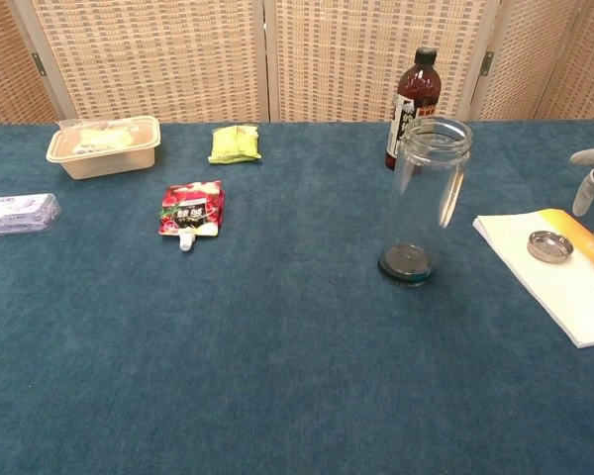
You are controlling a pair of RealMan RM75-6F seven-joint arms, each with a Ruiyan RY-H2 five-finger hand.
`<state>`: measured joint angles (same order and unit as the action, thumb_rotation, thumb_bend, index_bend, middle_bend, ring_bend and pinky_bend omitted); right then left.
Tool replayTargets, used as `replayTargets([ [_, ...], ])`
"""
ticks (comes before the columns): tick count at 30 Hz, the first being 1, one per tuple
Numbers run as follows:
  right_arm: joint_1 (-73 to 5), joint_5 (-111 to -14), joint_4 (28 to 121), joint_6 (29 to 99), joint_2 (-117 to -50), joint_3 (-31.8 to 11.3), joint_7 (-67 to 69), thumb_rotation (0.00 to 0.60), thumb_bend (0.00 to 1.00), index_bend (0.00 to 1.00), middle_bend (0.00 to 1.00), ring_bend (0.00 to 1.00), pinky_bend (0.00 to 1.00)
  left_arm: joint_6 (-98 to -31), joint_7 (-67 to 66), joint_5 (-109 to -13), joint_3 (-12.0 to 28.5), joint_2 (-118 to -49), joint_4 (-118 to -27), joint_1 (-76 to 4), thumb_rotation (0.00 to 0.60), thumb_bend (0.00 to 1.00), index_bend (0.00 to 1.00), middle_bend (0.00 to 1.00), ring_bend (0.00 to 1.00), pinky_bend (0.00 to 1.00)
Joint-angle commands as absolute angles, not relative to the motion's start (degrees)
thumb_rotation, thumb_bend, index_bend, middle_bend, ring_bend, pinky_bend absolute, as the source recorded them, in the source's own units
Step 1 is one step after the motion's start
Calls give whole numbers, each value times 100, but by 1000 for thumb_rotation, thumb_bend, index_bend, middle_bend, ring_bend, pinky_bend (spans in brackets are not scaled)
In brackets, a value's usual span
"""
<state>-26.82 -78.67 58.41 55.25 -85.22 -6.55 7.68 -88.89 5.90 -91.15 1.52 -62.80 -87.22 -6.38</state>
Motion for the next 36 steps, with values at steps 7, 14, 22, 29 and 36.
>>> replayTargets([
  [7, -2815, -7864, 5625, 5405, -8745, -635, 787, 600, 397, 453, 19, 0, 0, -8925, 704, -9133, 152, -6240, -8711, -616, 600, 350, 0, 91, 0, 102],
  [14, -2873, -7863, 5544, 5371, -8834, -621, 766, 600, 404, 471, 20, 0, 0, -8932, 801, -9119, 160, -6213, -8685, -605, 600, 350, 0, 91, 0, 102],
  [22, -2929, -7871, 5431, 5303, -8948, -585, 781, 600, 410, 481, 23, 0, 0, -8942, 890, -9118, 164, -6191, -8673, -596, 600, 350, 0, 91, 0, 102],
  [29, -2947, -7884, 5345, 5277, -9028, -545, 789, 600, 418, 501, 28, 0, 0, -8953, 981, -9140, 162, -6176, -8647, -594, 600, 350, 0, 91, 0, 102],
  [36, -2971, -7878, 5299, 5250, -9056, -534, 773, 600, 426, 551, 49, 0, 0, -8963, 1047, -9157, 157, -6171, -8614, -590, 600, 350, 0, 91, 0, 102],
])
